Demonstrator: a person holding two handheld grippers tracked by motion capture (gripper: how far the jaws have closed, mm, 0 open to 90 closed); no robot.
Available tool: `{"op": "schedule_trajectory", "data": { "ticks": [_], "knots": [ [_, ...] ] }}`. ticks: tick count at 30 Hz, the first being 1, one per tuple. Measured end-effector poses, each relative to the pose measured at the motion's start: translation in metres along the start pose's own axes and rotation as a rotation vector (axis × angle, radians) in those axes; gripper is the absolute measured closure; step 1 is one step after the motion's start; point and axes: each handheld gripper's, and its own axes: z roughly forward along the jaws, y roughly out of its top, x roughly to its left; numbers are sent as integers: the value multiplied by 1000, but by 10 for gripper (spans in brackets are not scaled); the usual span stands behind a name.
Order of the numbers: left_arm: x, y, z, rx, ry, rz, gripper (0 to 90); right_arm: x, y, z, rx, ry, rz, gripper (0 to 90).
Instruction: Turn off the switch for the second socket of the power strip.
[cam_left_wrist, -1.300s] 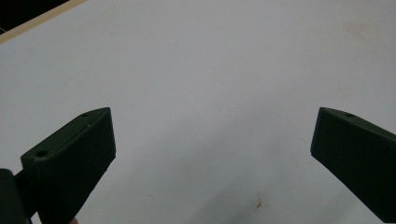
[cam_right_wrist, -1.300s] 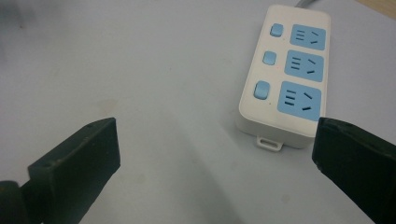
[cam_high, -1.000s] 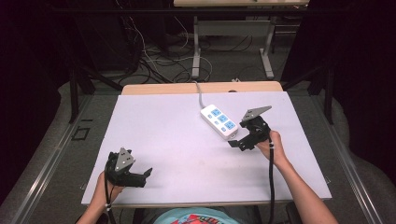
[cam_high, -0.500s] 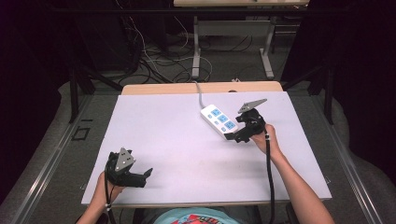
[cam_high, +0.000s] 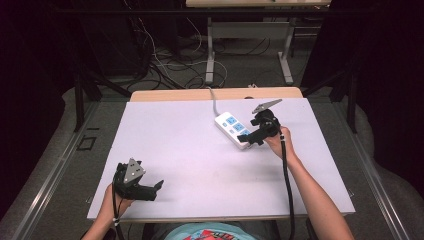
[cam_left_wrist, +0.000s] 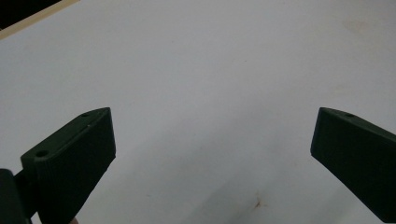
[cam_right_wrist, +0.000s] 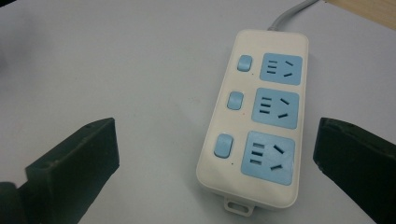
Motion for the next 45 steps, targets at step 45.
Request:
{"op": "schedule_trajectory", "data": {
  "ticks": [45],
  "knots": [
    [0,-1,2,9,-11,-6,0,-19,24,40,10,26,36,0]
  ]
}}
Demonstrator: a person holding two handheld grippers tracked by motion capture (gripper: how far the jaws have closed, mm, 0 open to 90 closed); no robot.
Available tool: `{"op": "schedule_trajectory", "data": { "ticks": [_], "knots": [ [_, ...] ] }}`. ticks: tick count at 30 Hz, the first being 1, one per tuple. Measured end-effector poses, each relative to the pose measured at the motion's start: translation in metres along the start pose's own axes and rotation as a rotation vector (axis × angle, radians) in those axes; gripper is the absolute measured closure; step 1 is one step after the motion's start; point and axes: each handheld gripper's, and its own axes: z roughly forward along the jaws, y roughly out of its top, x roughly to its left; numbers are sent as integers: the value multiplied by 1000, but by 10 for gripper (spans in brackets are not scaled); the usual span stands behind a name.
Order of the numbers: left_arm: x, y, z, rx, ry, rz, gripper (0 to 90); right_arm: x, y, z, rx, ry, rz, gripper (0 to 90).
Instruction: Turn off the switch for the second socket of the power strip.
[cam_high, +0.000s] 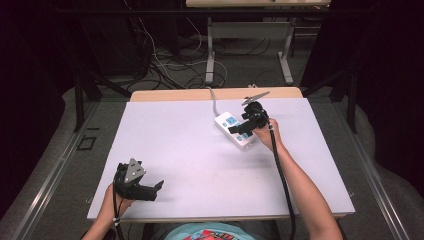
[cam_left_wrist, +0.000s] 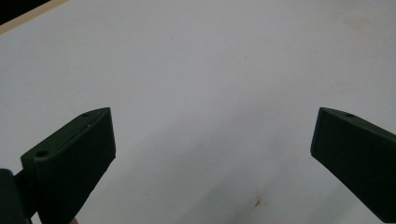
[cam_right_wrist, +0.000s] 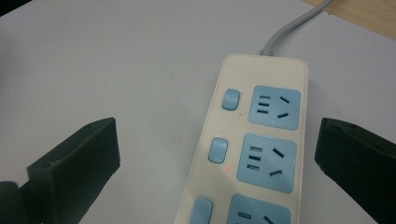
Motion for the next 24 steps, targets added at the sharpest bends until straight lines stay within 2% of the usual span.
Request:
{"op": "schedule_trajectory", "data": {
  "ticks": [8,11,12,15,17,18,20,21,22,24],
  "knots": [
    [0,0,1,1,0,1,0,1,1,4,0,8,-17,31],
    [0,0,1,1,1,8,0,2,1,5,5,1,-19,78],
    [0,0,1,3,3,9,0,2,1,5,-1,-5,-14,135],
    [0,0,1,4,0,5,0,4,2,4,-10,-20,-17,227],
    [0,0,1,3,4,9,0,4,1,4,-17,-18,-19,283],
    [0,0,0,9,-3,2,0,4,1,4,-17,-18,-19,283],
    [0,0,0,11,-3,6,0,4,1,4,-13,-6,-24,379],
    [1,0,0,12,-2,7,0,4,1,4,-13,-6,-24,379],
    [0,0,0,7,0,1,0,5,1,4,-7,-13,-16,468],
    [0,-1,0,-3,2,-3,0,5,1,4,-8,-19,-22,495]
  ]
}}
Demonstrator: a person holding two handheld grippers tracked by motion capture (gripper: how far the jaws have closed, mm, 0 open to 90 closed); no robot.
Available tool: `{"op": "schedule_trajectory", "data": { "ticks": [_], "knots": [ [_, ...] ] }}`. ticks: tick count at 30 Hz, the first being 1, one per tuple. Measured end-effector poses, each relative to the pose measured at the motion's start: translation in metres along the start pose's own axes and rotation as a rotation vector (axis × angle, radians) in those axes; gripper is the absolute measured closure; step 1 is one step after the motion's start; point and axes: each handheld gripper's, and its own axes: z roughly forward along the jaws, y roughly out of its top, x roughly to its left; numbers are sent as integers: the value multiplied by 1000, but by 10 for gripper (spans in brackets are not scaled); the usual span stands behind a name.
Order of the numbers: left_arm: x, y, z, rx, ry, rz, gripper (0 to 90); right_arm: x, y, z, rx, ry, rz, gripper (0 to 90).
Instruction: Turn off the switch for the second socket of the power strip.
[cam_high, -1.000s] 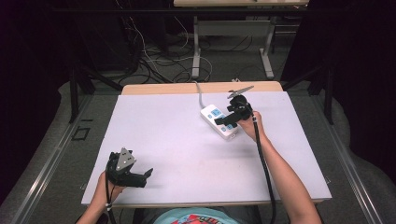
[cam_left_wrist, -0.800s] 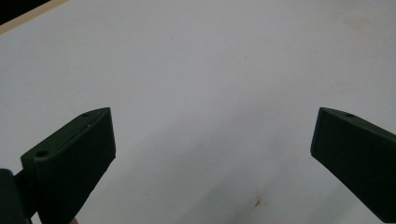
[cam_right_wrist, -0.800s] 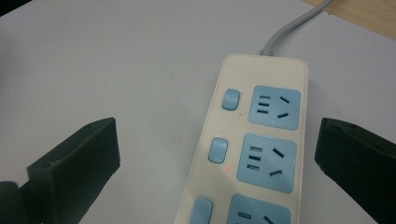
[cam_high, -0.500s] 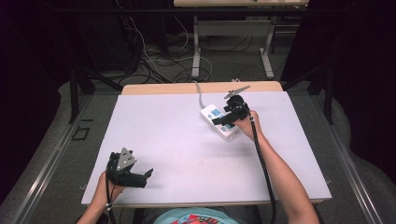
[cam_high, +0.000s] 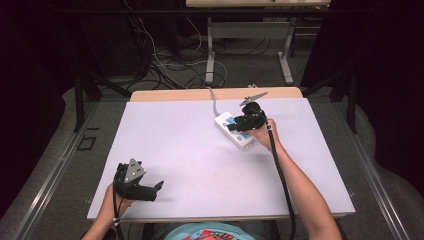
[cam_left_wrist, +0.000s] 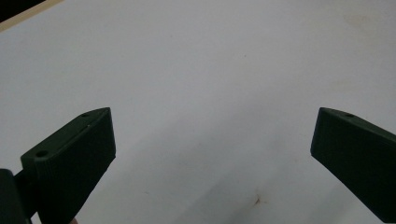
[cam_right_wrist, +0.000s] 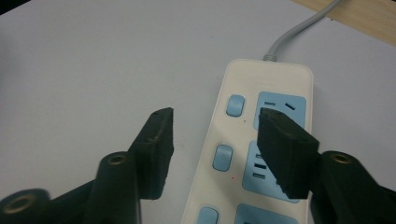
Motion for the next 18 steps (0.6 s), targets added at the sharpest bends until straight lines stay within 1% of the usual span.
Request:
{"op": "schedule_trajectory", "data": {
  "ticks": [1,2,5,6,8,9,10,11,12,15,16,17,18],
  "knots": [
    [1,0,-1,2,2,4,0,2,0,1,10,6,15,581],
    [1,0,-1,2,9,8,0,1,0,1,11,-3,-2,626],
    [1,0,-1,-2,13,9,0,2,0,3,10,-12,2,726],
    [1,0,-1,-2,13,9,0,2,-1,4,7,-11,-7,760],
    [0,0,-1,-3,12,11,0,3,-2,5,10,-16,8,832],
    [0,0,0,-3,2,3,0,2,-2,6,6,-19,-4,864],
    [0,0,0,-1,0,5,0,2,-2,6,6,-19,-4,864],
    [0,0,0,-1,0,7,0,2,-3,7,9,-19,-1,895],
    [0,0,0,-3,0,6,0,2,-4,8,12,-25,9,900],
    [0,0,0,-4,0,9,0,2,-5,11,23,-24,12,900],
    [0,0,0,-2,-3,5,0,2,-6,12,29,-34,9,900],
    [-1,0,0,0,-3,5,0,3,-6,13,35,-26,4,900],
    [-1,0,0,1,-4,6,0,5,-5,14,37,-34,15,900]
  ]
}}
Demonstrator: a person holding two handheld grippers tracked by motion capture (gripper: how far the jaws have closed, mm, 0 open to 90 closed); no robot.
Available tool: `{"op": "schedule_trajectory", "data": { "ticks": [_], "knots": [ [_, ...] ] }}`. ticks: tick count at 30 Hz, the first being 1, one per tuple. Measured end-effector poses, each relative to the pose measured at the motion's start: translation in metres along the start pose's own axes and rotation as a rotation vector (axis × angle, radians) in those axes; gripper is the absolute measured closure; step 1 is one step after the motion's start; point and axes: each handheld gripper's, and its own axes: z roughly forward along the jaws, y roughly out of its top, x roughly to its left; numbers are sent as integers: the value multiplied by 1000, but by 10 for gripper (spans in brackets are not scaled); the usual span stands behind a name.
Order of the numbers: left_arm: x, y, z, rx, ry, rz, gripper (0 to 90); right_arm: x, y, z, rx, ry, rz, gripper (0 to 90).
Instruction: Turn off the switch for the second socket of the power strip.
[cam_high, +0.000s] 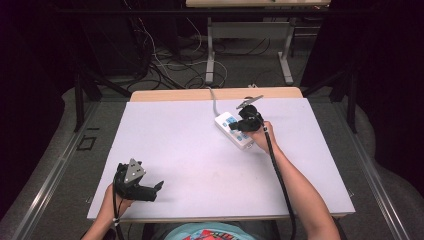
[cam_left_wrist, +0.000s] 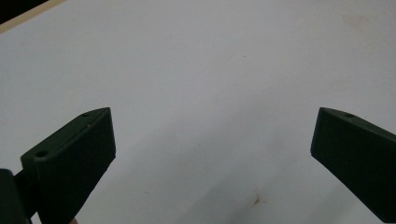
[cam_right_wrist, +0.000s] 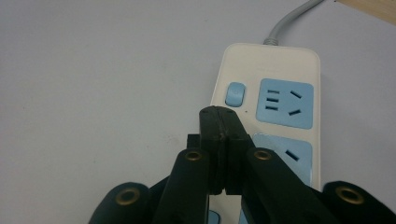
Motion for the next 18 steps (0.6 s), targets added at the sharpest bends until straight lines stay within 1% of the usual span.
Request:
{"op": "schedule_trajectory", "data": {
  "ticks": [1,3,4,5,6,7,8,9,10,11,12,14,15,16,17,18],
  "knots": [
    [0,0,0,-1,0,0,0,0,0,1,8,-2,-11,900],
    [0,0,0,3,-2,1,0,2,0,4,9,-9,-18,900],
    [0,0,0,-3,0,0,0,3,0,4,21,-21,-11,900],
    [1,0,0,3,-3,2,0,3,0,5,22,-22,-16,900],
    [1,0,0,3,-3,2,0,3,-1,6,6,-31,-23,900],
    [1,0,-1,5,-2,2,0,3,-1,7,3,-39,-25,900],
    [1,0,0,3,-3,2,0,3,-1,6,15,-46,-28,900],
    [0,0,0,-1,-1,0,0,5,-1,5,35,-50,-9,900],
    [0,0,0,-1,-1,0,0,4,-1,5,35,-54,-37,900],
    [0,0,0,-2,0,-1,0,4,-2,6,33,-53,-35,900],
    [0,0,0,-2,0,0,0,3,-2,7,26,-57,-53,900],
    [0,0,0,-2,-1,-1,0,4,-3,8,32,-52,-44,900],
    [0,0,0,1,-4,1,0,3,-3,9,29,-55,-54,900],
    [0,0,0,1,-4,1,0,4,-3,9,35,-61,-50,900],
    [0,0,0,1,-2,1,0,4,-3,10,29,-67,-47,900],
    [0,0,0,3,-2,1,0,4,-3,8,69,-66,-39,900]
  ]
}}
